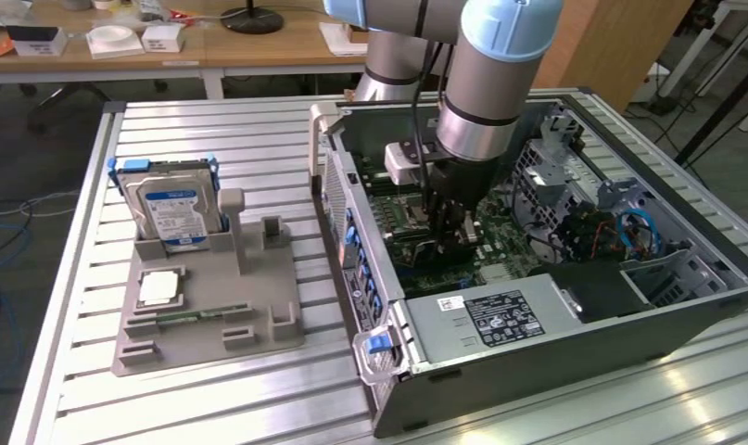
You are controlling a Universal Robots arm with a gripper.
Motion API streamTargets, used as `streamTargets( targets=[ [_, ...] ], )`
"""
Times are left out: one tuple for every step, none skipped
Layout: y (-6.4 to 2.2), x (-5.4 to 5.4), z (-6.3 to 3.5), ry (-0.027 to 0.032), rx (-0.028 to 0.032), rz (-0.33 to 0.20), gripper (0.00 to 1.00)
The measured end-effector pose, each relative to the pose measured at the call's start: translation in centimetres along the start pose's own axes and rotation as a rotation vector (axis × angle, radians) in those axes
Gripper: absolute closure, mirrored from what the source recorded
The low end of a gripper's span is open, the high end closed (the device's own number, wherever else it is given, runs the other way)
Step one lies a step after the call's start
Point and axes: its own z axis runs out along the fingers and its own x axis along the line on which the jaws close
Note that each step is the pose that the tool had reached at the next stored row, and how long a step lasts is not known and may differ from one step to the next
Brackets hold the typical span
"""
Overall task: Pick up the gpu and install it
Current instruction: 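Insert the gpu into the slot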
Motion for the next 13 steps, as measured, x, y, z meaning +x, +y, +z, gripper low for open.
streamTargets(
  targets=[
    [0.0,0.0,0.0,0.0002,0.0001,0.0,0.74],
    [0.01,0.0,-0.01,0.0006,-0.0003,0.0,0.73],
    [0.01,0.0,-0.01,0.0002,0.0,0.0,0.73],
    [0.01,0.0,-0.04,0.0004,-0.0001,0.0,0.67],
    [0.0,0.0,-0.09,0.0003,-0.0001,0.0,0.61],
    [0.0,0.0,-0.16,0.0,0.0,0.0,0.55],
    [0.0,0.0,-0.3,0.0003,-0.0001,0.0,0.55],
    [0.0,0.0,-0.51,0.0009,-0.0002,0.0,0.49],
    [-0.01,0.0,-0.76,0.0014,0.0,0.0,0.49],
    [-0.01,0.0,-1.07,0.0025,0.0,0.0,0.49],
    [-0.02,0.0,-1.46,0.0037,0.0,0.0,0.49],
    [-0.02,0.0,-1.91,0.005,0.0,0.0,0.49],
    [-0.02,0.0,-2.36,0.0061,0.0,0.0,0.5]
  ],
)
